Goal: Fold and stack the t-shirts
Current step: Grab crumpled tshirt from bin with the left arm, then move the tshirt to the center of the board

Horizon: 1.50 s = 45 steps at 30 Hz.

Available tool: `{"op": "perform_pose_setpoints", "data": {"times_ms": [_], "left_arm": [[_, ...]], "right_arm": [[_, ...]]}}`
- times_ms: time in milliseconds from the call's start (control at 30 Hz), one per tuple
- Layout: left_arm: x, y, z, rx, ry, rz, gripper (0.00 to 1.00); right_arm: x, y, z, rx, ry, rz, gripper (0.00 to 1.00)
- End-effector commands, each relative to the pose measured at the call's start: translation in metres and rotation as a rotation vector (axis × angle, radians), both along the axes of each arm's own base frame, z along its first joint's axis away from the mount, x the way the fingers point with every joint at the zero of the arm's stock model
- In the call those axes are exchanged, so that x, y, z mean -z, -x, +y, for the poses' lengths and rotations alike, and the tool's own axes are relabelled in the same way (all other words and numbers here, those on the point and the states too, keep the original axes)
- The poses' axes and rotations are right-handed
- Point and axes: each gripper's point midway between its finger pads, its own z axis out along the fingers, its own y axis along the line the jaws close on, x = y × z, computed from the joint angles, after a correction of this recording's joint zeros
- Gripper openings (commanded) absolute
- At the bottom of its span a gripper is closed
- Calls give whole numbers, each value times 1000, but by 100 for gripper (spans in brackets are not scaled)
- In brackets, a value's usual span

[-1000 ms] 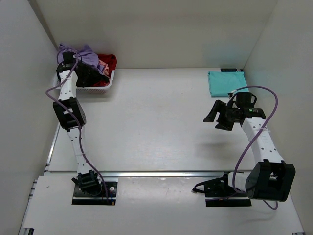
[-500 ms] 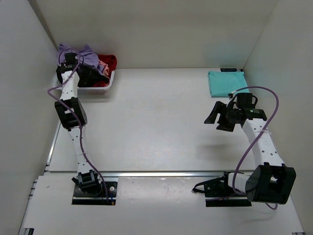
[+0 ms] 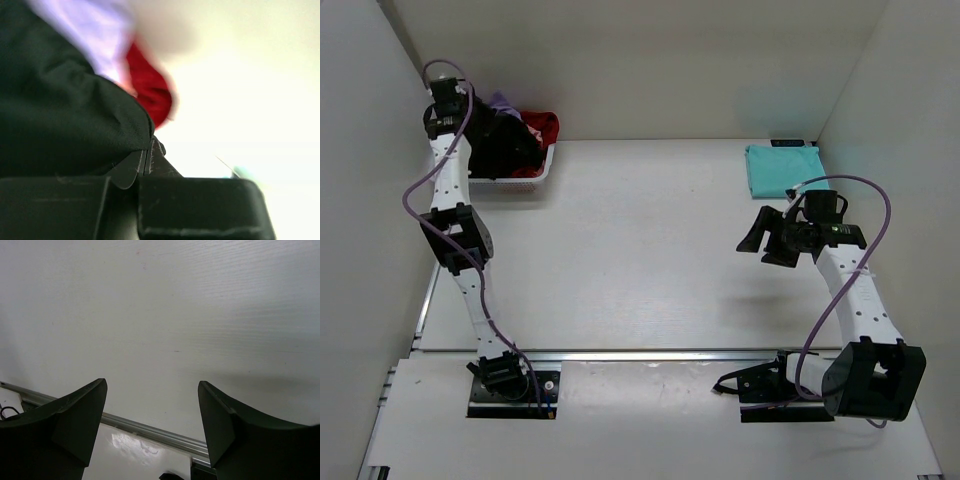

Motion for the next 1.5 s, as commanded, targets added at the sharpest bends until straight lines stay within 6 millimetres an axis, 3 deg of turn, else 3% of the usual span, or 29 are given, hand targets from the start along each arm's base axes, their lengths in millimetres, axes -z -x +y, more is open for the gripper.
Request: {"op": "perform_pose_setpoints", "data": {"times_ms": [0,33,100,200,267,367,400,433,467,500,567,600,633,667,700,733,767,800,833,900,967,1000,1067,1100,1167,1200,1300,1400,1467], "left_arm": [[-136,20,-76,296,-22,-349,0],[-152,25,-88,332,-32,-389,0],[-209,52,-121,421,-75,-545,0],[-271,89,-141,445,-72,-703,0],[-297,111,-159,503,-10,-758,0],[-316,146,-201,677,115,-785,0],[-312,153,-211,721,167,-753,0],[-301,153,-217,744,200,-709,0],[-301,170,-242,829,237,-696,0],[-289,178,-255,894,260,-669,0],[-261,188,-266,958,290,-591,0],[-235,193,-267,994,337,-511,0],[-197,195,-267,1026,401,-400,0],[-197,203,-257,1017,442,-390,0],[-169,211,-252,1003,536,-313,0],[-137,216,-247,986,582,-280,6],[-114,223,-235,916,674,-188,35],[-113,229,-228,903,692,-184,52],[-94,236,-228,898,709,-126,74],[-83,242,-234,899,675,-95,79],[-73,245,-240,899,618,-72,80],[-51,251,-248,884,576,-1,80],[-37,258,-251,875,536,38,79],[-17,263,-250,847,484,95,81],[19,270,-240,794,323,205,81],[23,270,-234,776,268,221,79],[71,286,-196,637,13,402,80],[93,305,-166,530,-102,513,81],[103,309,-157,493,-127,555,81]], "right_arm": [[-8,-6,7,-25,-18,-76,71],[-9,-9,8,-26,-21,-78,71],[-11,-11,11,-37,-20,-94,70],[-10,-12,17,-55,-25,-91,71],[-9,-14,19,-59,-25,-90,71],[-7,-17,24,-76,-30,-91,70],[-7,-17,25,-75,-32,-86,70],[-5,-20,24,-72,-29,-88,70],[-6,-20,26,-77,-37,-86,70],[-3,-19,33,-97,-42,-79,70],[-1,-17,35,-101,-40,-76,71],[-2,-17,37,-106,-42,-79,70],[0,-15,38,-105,-43,-72,70],[0,-13,38,-103,-46,-75,70],[2,-12,37,-95,-49,-70,71],[3,-10,36,-90,-48,-71,70],[4,-10,33,-75,-51,-72,70],[4,-9,32,-65,-53,-74,70],[5,-6,32,-64,-61,-74,70],[6,-5,32,-55,-70,-67,69],[8,-7,33,-56,-66,-72,70],[4,-11,35,-63,-67,-92,70],[3,-15,40,-84,-63,-99,69],[3,-16,45,-100,-59,-104,69],[-6,-28,58,-152,-51,-141,69],[0,-31,64,-182,-45,-123,69],[-7,-49,87,-292,8,-165,69],[2,-55,116,-412,25,-187,69],[0,-61,134,-465,19,-232,68]]}}
